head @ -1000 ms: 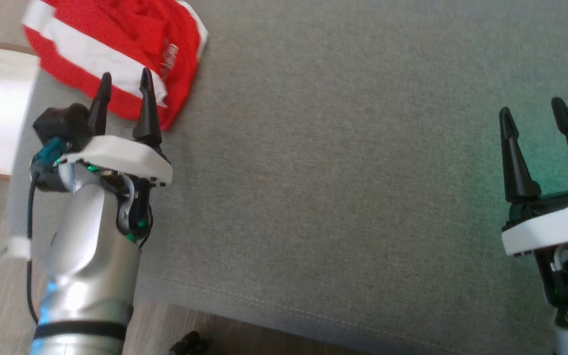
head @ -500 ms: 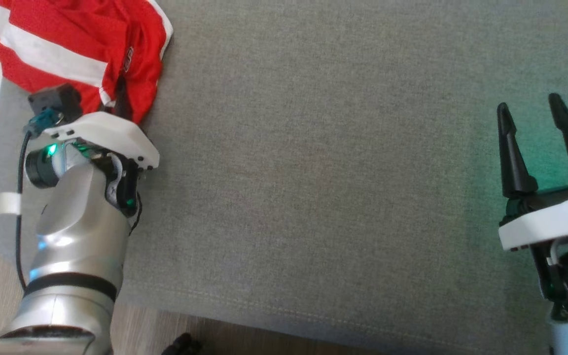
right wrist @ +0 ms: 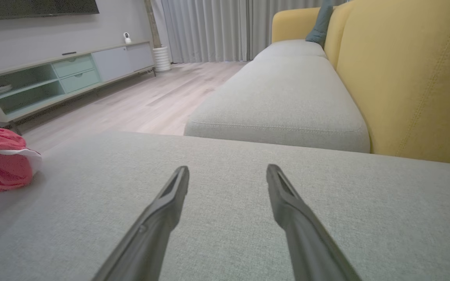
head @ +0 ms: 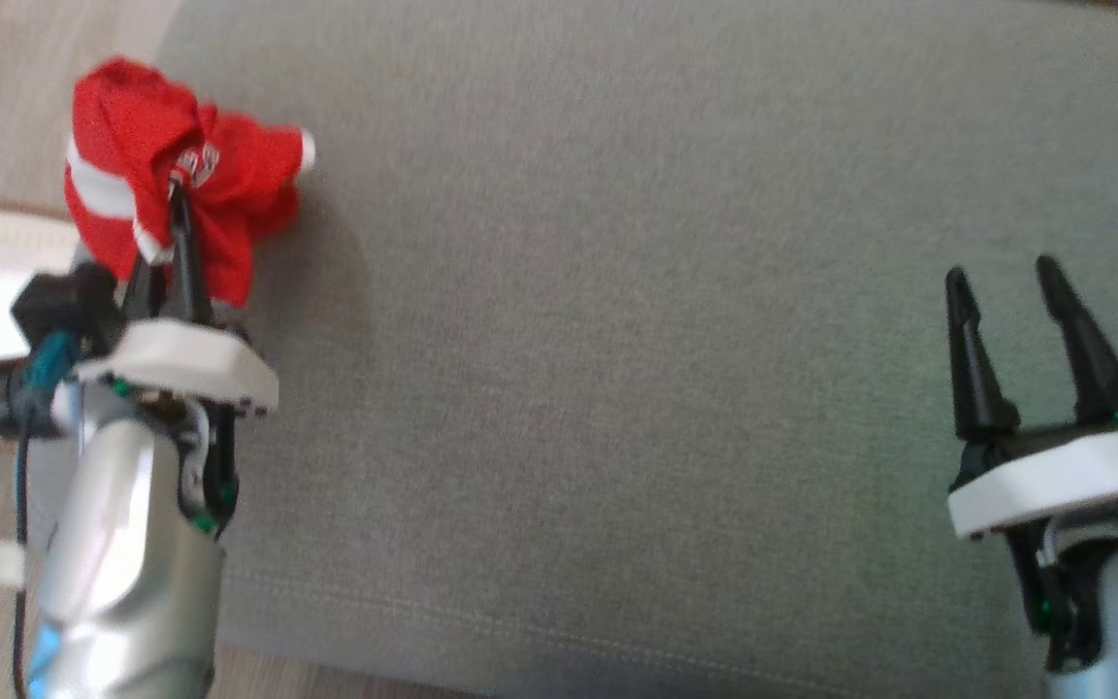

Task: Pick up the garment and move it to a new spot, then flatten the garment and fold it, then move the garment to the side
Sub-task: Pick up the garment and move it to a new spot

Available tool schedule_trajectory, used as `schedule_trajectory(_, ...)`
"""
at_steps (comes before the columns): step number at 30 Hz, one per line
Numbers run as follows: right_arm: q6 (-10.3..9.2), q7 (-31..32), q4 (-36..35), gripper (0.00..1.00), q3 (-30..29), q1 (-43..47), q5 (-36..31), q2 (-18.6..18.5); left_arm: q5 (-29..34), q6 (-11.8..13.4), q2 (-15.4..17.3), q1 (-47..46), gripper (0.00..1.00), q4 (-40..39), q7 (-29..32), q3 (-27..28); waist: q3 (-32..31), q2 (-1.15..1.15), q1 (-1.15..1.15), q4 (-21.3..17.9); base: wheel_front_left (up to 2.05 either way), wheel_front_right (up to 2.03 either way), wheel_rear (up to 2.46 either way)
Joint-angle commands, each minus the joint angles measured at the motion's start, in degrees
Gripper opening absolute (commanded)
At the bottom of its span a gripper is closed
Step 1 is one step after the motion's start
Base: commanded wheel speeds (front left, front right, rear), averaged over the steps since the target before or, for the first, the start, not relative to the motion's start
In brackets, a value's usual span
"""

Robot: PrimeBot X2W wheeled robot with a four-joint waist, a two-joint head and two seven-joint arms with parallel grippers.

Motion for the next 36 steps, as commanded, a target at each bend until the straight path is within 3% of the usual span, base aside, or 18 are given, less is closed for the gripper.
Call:
schedule_trajectory(1, -0.05, -0.7, -1.4, 1.0, 1.5, 0.6, 0.5, 0.6, 0.9, 0.6, 2.5, 1.1, 0.0, -5.3, -0.7, 1.5, -4.6, 0.0, 0.0, -1.1, 0.0, 0.0, 0.0)
schedule_trajectory(8, -0.05, -1.2, -1.7, 1.0, 0.7, 3.6, 1.0, 1.8, 1.7, 0.3, 0.7, 11.5, 0.0, -22.7, 1.9, -2.9, -7.8, 0.0, 0.0, -4.2, 0.0, 0.0, 0.0)
schedule_trajectory(15, -0.05, -1.6, -2.3, 1.0, 1.7, 3.2, 1.6, 2.3, 0.3, -2.8, -1.6, 13.6, 0.0, -31.5, 6.0, -10.9, -6.3, 0.0, 0.0, -12.0, 0.0, 0.0, 0.0)
schedule_trajectory(24, -0.05, -3.5, -0.7, 1.0, 2.3, 1.6, 3.1, 2.5, -0.7, -4.5, -2.9, 5.9, 0.0, -32.6, 6.0, -19.9, -2.6, 0.0, 0.0, -22.2, 0.0, 0.0, 0.0)
schedule_trajectory(27, -0.05, -4.4, -0.1, 1.0, 2.2, 1.0, 4.2, 2.5, -1.5, -3.9, -3.1, 3.3, 0.0, -31.7, 6.3, -22.1, -0.3, 0.0, 0.0, -24.9, 0.0, 0.0, 0.0)
schedule_trajectory(36, -0.05, -7.3, 2.5, 1.0, 2.4, -1.1, 6.5, 2.5, -4.3, -3.3, -3.1, 2.8, 0.0, -16.9, 7.6, -24.7, 5.3, 0.0, 0.0, -26.7, 0.0, 0.0, 0.0)
